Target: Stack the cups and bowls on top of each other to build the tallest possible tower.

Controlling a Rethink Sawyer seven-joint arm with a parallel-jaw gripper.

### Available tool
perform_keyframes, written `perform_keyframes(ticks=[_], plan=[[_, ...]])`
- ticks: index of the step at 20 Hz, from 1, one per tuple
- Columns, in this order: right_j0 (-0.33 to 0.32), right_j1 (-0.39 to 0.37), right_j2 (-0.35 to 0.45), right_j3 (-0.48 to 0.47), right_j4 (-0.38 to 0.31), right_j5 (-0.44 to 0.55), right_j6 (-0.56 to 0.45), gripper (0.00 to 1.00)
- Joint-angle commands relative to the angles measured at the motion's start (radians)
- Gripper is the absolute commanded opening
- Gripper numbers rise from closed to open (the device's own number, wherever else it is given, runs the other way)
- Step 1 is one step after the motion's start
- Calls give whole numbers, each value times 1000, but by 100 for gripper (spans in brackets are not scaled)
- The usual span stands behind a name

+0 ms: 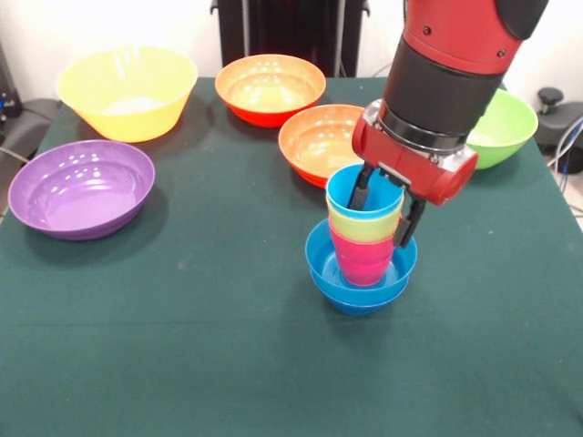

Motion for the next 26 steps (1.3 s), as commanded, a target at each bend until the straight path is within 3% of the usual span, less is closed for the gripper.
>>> perform_keyframes(ticks=[1,26], plan=[[-22,-6,62,-19,4,110,167,100],[-51,-65,90,-91,34,187,145,100]])
